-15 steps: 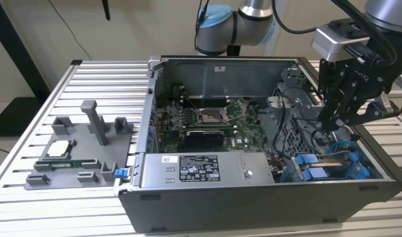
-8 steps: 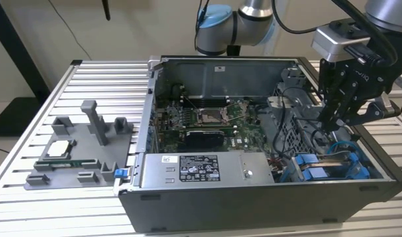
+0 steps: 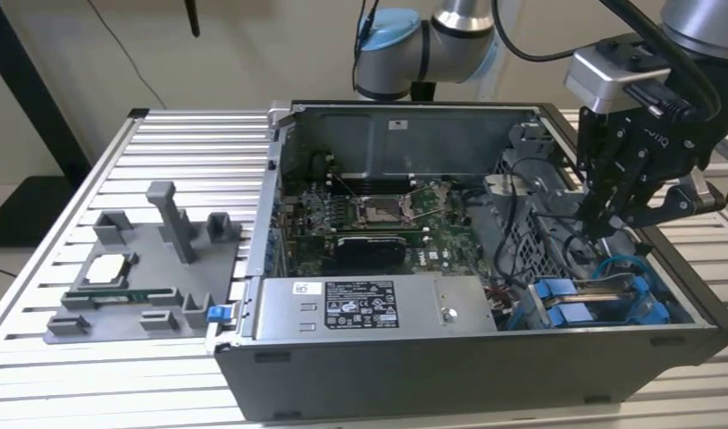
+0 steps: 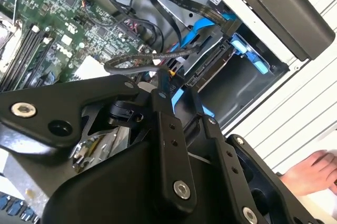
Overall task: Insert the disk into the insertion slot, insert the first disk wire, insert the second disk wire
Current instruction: 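Insert the first disk wire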
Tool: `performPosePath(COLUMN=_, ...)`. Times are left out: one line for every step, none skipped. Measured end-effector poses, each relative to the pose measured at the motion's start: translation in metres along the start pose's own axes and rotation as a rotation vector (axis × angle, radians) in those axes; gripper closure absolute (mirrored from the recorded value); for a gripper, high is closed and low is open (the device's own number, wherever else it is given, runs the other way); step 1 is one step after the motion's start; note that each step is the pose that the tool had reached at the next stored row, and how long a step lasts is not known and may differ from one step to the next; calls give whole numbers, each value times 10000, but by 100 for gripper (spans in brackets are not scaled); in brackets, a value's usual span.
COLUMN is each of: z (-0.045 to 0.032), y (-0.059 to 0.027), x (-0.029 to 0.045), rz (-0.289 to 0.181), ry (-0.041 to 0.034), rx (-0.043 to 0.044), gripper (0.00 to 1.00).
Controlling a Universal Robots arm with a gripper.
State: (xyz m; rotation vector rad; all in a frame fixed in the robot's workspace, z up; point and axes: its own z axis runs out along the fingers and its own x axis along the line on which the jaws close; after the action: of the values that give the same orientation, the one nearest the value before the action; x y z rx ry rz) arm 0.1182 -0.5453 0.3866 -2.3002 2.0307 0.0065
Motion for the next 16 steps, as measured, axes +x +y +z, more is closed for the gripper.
performPosePath(z=0, y=0, x=0, rz=-5, ry=0, rx=2, gripper=0)
performPosePath(z=1, y=0, x=0, rz=-10, ry=0, rx=4, gripper=0)
performPosePath(z=1, y=0, x=0, rz=-15, ry=0, rx=6, gripper=0)
performPosePath(z=3, y=0, x=0, rz=-18, ry=0, rx=6, gripper=0)
performPosePath(z=5, y=0, x=0, rz=-22, ry=-1, rx=7, gripper=0)
performPosePath(z=6, y=0, x=0, rz=-25, ry=-1, rx=7, gripper=0)
performPosePath(z=7, y=0, x=0, rz=-27, ry=0, rx=8, gripper=0)
performPosePath(z=8, y=0, x=1, rz=-28, ry=1, rx=8, gripper=100)
performPosePath(z=8, y=0, x=1, rz=-28, ry=1, rx=8, gripper=100)
performPosePath(z=8, y=0, x=1, rz=-28, ry=0, rx=8, gripper=100)
performPosePath(z=9, y=0, x=0, rz=-28, ry=0, rx=8, gripper=100)
performPosePath(z=9, y=0, x=0, rz=-28, ry=0, rx=8, gripper=100)
performPosePath(z=9, y=0, x=1, rz=-28, ry=0, rx=8, gripper=100)
performPosePath(z=9, y=0, x=0, rz=-28, ry=0, rx=8, gripper=100)
performPosePath(z=10, y=0, x=1, rz=-28, ry=0, rx=8, gripper=100)
performPosePath(z=10, y=0, x=1, rz=-29, ry=-1, rx=8, gripper=100)
